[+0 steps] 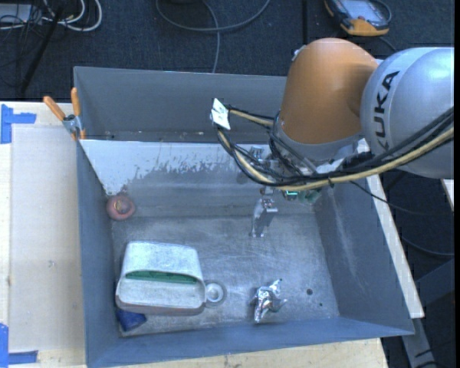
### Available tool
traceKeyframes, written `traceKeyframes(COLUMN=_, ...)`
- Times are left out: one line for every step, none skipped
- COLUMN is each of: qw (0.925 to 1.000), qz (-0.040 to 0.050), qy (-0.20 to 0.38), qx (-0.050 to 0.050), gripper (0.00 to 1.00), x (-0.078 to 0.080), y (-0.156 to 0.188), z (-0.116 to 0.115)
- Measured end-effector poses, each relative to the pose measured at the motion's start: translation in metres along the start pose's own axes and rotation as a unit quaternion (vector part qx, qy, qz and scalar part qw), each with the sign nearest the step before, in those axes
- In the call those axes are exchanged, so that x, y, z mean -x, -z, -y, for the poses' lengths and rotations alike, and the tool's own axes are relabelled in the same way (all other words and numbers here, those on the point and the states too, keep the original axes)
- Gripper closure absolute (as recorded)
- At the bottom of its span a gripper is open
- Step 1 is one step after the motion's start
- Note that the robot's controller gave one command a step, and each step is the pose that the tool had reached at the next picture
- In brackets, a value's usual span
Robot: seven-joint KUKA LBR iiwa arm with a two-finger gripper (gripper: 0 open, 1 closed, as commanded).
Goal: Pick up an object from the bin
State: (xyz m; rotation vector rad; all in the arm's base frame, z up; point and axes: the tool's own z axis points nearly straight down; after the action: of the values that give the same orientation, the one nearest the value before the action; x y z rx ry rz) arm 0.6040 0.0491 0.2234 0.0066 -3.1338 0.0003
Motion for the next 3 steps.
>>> traceKeyframes(qw=1.0, qz=-0.0009, qy=0.007, qx=0.001, gripper=0.0, x=-0.027, y=-0.072, z=-0.055)
traceKeyframes(qw=0.9947, qz=0.0057, qy=0.103, qx=0.0, gripper=0.0, x=-0.094, y=-0.153, z=-0.065)
traceKeyframes(qw=0.9858, qz=0.0044, qy=0.168, qx=-0.002, gripper=0.0, x=-0.066, y=-0.153, z=-0.135)
